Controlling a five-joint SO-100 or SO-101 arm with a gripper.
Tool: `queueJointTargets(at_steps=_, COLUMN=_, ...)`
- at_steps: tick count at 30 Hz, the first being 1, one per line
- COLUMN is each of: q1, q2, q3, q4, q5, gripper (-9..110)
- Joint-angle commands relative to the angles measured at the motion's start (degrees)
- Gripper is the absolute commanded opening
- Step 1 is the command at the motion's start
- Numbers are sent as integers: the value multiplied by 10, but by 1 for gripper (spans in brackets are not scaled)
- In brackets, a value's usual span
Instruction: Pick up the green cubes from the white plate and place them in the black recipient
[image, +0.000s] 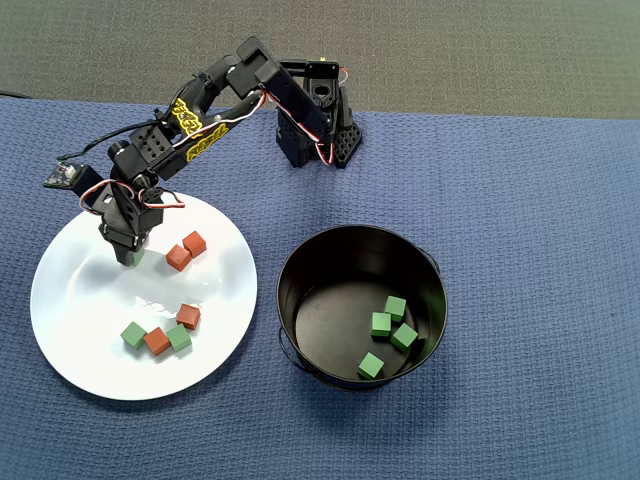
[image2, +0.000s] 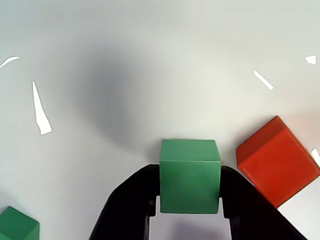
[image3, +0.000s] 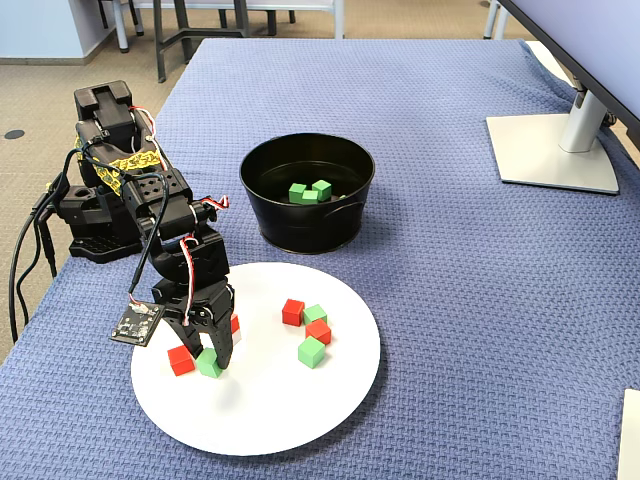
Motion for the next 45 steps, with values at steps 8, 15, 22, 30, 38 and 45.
queueJointTargets(at_steps=8, q1=-21, q2=142, q3=-103, q4=76, q5=78, gripper=0)
queueJointTargets(at_steps=15, q1=-97, q2=310, q3=-81, q4=142, q5=129, gripper=0)
queueJointTargets(at_steps=22, q1=-265, q2=432, q3=-4, q4=154, q5=247, gripper=0)
queueJointTargets(at_steps=30, q1=-498, q2=445, q3=83, q4=102, q5=360, gripper=0)
queueJointTargets(at_steps=38, q1=-605, q2=401, q3=38, q4=156, q5=345, gripper=41)
queueJointTargets(at_steps=45, q1=-398, q2=424, q3=-49, q4=198, q5=238, gripper=43)
